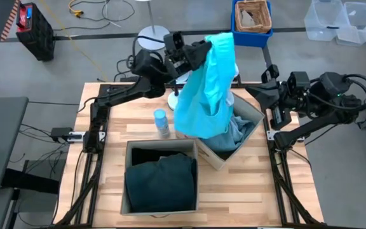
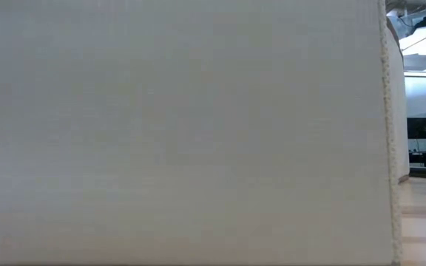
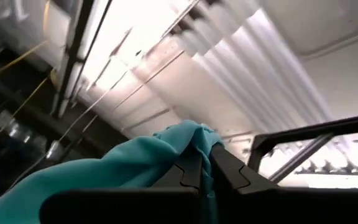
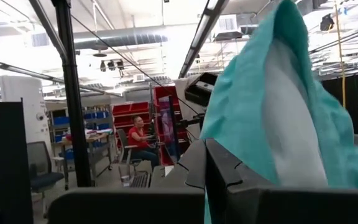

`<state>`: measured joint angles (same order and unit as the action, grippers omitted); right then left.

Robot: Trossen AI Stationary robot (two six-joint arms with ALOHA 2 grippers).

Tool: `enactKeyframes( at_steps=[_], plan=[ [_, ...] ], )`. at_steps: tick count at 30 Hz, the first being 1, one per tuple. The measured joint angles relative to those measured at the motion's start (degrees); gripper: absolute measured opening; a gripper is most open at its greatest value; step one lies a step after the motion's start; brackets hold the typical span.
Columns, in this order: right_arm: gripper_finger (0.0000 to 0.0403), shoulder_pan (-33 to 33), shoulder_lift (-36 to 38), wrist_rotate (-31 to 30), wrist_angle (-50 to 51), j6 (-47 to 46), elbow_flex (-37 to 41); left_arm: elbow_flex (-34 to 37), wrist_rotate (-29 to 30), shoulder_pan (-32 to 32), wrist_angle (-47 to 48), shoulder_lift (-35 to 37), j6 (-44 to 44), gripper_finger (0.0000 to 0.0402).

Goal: Sort clothes
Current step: Put the blue shorts into the top laundry bin

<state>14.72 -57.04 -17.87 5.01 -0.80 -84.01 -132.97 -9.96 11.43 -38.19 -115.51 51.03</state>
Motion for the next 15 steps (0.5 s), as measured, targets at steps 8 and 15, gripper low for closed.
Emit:
enactKeyframes(
  at_steps=[8, 15],
  plan=[
    [0.0015, -0.20, 0.00, 0.02, 2.11, 1.18, 0.00, 0.00, 2.55, 0.83, -14.05, 0.07, 1.30, 0.0000],
    [0.0015, -0.20, -0.01, 0.02, 2.78, 1.49, 0.00, -1.14, 6.27, 0.71, -17.68, 0.16, -2.29, 0.0000]
  ],
)
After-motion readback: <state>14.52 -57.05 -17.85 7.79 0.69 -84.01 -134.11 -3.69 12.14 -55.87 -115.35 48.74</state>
